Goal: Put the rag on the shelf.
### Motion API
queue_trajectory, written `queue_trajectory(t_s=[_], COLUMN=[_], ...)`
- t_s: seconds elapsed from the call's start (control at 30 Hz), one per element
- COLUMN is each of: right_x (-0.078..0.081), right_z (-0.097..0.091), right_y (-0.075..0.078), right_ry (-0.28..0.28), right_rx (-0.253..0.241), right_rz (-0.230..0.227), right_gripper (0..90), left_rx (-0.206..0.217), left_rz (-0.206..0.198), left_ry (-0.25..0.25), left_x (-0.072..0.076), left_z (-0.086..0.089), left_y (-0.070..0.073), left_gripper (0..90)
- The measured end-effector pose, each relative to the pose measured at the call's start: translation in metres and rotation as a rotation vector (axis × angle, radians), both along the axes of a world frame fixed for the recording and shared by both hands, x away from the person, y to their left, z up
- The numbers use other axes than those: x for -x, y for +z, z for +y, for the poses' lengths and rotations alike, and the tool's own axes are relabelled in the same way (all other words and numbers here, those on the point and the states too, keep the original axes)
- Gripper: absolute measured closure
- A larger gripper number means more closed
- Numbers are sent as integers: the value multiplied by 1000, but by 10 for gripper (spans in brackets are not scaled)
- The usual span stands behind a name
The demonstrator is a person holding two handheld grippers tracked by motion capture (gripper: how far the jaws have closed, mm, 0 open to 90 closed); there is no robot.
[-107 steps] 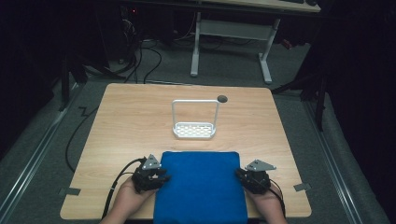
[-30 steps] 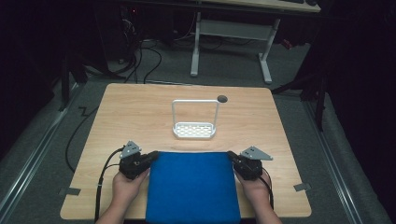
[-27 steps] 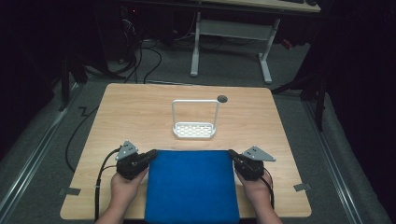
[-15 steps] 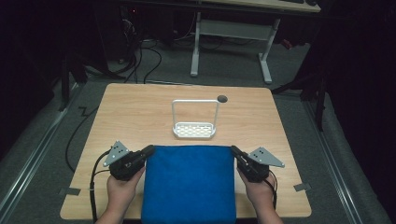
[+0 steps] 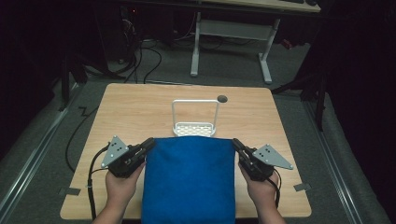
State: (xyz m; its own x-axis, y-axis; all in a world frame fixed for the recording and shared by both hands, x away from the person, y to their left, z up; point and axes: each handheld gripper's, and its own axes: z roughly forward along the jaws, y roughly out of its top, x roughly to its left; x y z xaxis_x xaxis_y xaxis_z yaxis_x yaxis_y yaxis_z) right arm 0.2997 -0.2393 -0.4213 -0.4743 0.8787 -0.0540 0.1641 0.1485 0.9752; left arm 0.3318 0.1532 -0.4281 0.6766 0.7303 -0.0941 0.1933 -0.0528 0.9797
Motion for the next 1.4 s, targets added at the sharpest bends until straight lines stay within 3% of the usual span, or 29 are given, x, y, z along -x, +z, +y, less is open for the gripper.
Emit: queue_trajectory(t_s=[0.37, 0.5, 0.83, 1.03, 1.23, 1.4], right_x=[-10, -14, -21, -22, -25, -36], right_z=[-8, -9, -9, -12, -14, -16], right_y=[37, 54, 85, 95, 97, 100], right_ry=[-25, -33, -48, -52, -53, -63], right_rx=[-63, -54, -58, -72, -76, -80], right_rz=[-81, -128, -195, -216, -206, -189], right_gripper=[891, 891, 891, 891, 891, 891], left_rx=[20, 25, 26, 29, 25, 0], left_rz=[-86, -117, -185, -187, -166, -139], left_ry=[9, 15, 23, 26, 25, 20], left_x=[-11, -16, -28, -32, -39, -53], left_z=[3, 2, -3, -4, -4, -8], left_y=[39, 54, 87, 91, 91, 94], left_gripper=[874, 874, 874, 874, 875, 875])
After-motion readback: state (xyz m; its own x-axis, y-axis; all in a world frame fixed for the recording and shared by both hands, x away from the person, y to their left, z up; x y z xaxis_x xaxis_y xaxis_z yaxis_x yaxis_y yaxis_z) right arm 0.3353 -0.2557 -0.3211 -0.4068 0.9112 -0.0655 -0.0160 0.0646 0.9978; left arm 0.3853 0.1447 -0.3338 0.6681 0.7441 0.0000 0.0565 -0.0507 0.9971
